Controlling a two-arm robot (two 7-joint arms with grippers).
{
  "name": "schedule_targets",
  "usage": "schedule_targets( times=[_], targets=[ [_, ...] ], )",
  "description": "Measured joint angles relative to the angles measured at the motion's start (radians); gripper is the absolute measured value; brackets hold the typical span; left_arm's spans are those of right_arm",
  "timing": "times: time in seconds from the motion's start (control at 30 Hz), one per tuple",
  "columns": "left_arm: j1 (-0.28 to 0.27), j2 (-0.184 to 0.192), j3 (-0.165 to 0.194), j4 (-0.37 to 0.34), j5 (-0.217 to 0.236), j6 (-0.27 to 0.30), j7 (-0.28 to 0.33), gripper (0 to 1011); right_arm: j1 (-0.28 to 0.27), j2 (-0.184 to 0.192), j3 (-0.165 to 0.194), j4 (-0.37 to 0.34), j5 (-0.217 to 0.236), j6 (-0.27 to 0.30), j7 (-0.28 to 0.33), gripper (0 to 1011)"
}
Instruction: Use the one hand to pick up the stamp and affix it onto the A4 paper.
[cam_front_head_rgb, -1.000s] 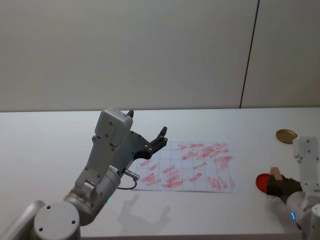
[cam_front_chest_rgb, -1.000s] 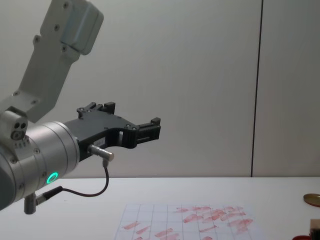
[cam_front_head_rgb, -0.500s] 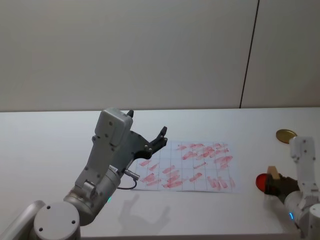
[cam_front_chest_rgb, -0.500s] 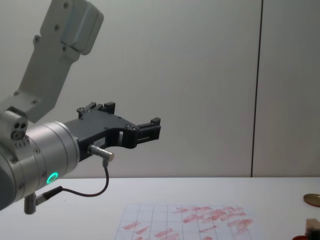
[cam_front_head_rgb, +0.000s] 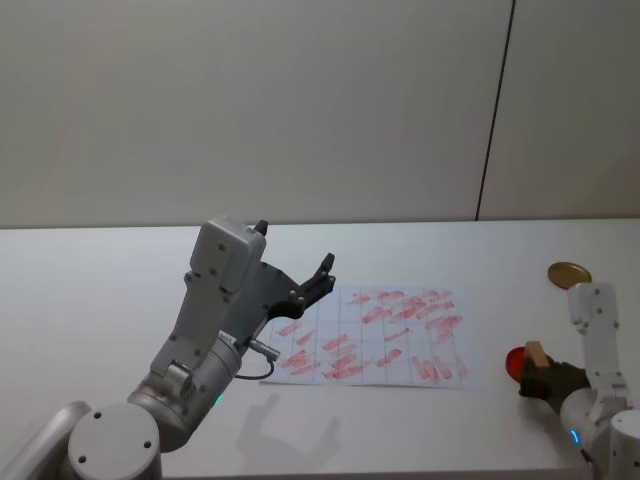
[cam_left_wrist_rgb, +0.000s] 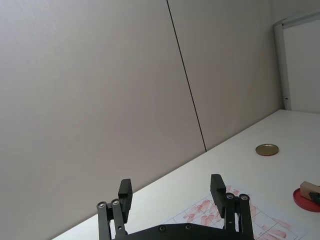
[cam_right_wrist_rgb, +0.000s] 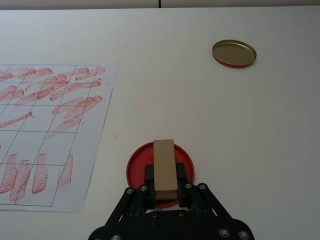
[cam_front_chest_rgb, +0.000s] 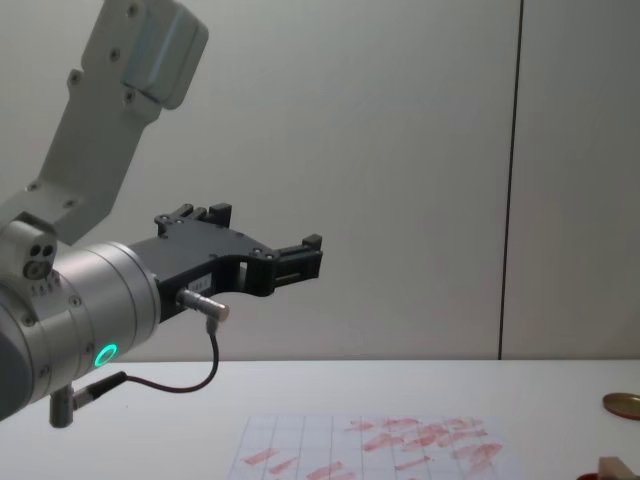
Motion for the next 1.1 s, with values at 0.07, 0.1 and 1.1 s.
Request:
schedule_targets(
  times=[0.07, 0.1, 1.1],
  targets=[
    [0.000, 0.000, 0.000, 0.000, 0.000, 0.000, 0.000, 993, 0.004, -0.001, 0.000, 0.009, 0.001, -0.002, 0.003, 219],
    [0.000, 0.000, 0.000, 0.000, 0.000, 0.000, 0.000, 993, 0.006, -0.003, 0.000, 0.015, 0.001, -0.003, 0.006, 221],
    [0.000, 0.000, 0.000, 0.000, 0.000, 0.000, 0.000, 993, -0.028, -0.002, 0.000, -0.165, 0.005, -0.017, 0.032, 221]
  ],
)
